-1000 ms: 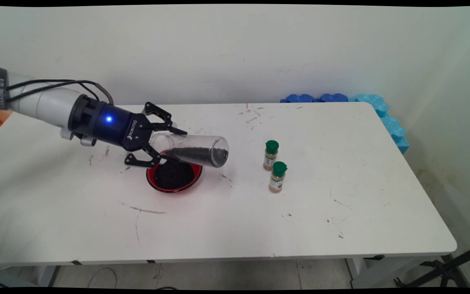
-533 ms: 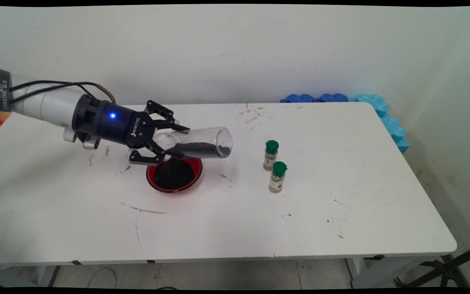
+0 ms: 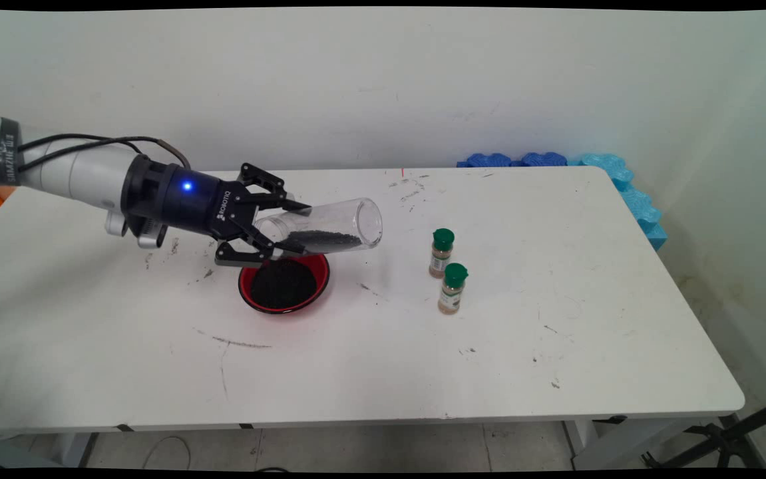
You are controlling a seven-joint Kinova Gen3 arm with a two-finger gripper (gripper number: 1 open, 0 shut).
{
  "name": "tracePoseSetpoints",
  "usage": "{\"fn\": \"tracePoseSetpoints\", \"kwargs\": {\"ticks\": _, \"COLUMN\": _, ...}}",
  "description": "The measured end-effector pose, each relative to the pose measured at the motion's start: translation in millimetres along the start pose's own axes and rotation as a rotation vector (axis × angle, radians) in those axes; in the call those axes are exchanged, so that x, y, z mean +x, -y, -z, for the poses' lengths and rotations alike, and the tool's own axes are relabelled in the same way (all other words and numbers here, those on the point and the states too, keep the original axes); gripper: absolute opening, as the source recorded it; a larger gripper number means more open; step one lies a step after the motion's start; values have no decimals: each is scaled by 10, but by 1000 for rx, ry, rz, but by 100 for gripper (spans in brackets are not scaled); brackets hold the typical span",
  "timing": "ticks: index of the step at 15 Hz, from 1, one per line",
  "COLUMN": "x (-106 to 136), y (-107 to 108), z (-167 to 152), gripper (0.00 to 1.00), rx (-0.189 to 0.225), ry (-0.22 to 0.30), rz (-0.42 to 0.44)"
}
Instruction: Pour the black seasoning powder in the red bowl
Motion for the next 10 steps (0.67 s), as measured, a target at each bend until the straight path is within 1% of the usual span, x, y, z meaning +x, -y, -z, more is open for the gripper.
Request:
{"fn": "tracePoseSetpoints", "kwargs": {"ticks": 7, "x": -6, "y": -20, "z": -31, "gripper": 0, "rx": -22, "ry": 19, "rz": 46}}
{"fn": "tracePoseSetpoints", "kwargs": {"ticks": 10, "x": -13, "y": -43, "z": -48, "gripper": 0, "rx": -38, "ry": 32, "rz": 72}}
